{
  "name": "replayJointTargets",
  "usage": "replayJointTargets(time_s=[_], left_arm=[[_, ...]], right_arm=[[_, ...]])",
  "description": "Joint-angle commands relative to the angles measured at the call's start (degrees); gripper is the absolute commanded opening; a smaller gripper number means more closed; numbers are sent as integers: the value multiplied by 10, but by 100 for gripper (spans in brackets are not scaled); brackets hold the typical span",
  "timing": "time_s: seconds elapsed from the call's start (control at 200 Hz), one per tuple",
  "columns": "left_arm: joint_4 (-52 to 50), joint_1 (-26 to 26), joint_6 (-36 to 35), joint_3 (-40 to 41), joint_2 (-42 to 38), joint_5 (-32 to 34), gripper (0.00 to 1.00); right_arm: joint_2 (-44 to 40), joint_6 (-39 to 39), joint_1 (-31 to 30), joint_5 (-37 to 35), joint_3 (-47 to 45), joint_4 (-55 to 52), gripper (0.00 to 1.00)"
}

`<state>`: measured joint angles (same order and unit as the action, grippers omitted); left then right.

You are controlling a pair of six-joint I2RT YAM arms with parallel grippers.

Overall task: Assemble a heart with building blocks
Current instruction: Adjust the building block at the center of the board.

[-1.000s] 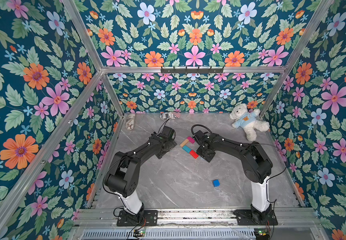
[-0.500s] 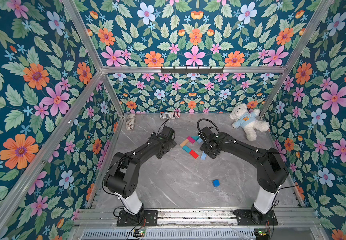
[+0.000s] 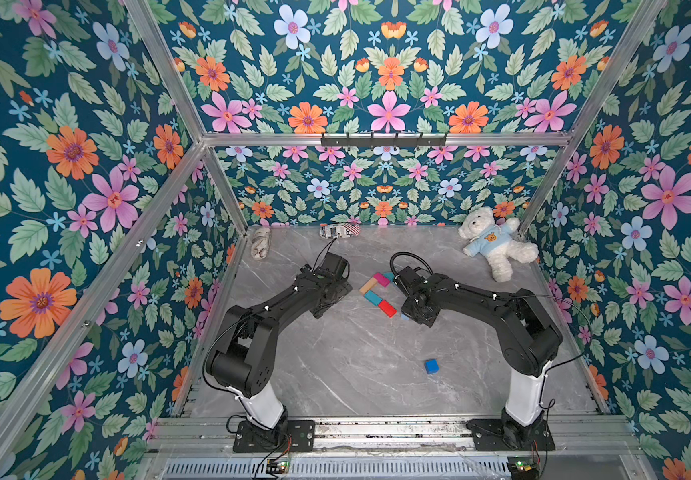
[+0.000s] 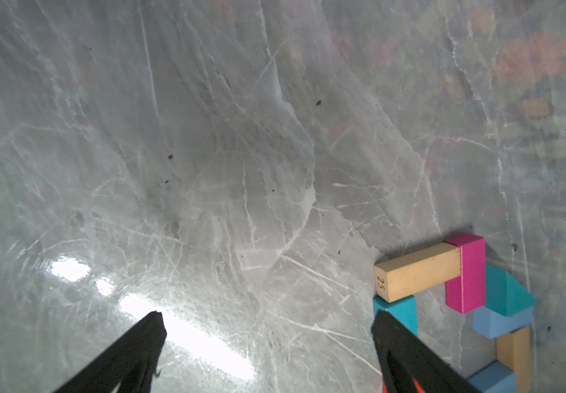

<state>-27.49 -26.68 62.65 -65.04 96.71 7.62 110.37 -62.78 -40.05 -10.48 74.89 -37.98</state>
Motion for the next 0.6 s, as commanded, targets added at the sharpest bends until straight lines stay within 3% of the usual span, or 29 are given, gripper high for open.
replayJointTargets(time_s=[0.0, 0.595], left_arm=[[-9, 0, -3, 1, -4, 10, 99], [-7, 2, -4, -1, 2, 8, 99]], right_arm=[[10, 5, 0, -3, 7, 6, 0], [37, 5, 0, 6, 36, 7, 0]])
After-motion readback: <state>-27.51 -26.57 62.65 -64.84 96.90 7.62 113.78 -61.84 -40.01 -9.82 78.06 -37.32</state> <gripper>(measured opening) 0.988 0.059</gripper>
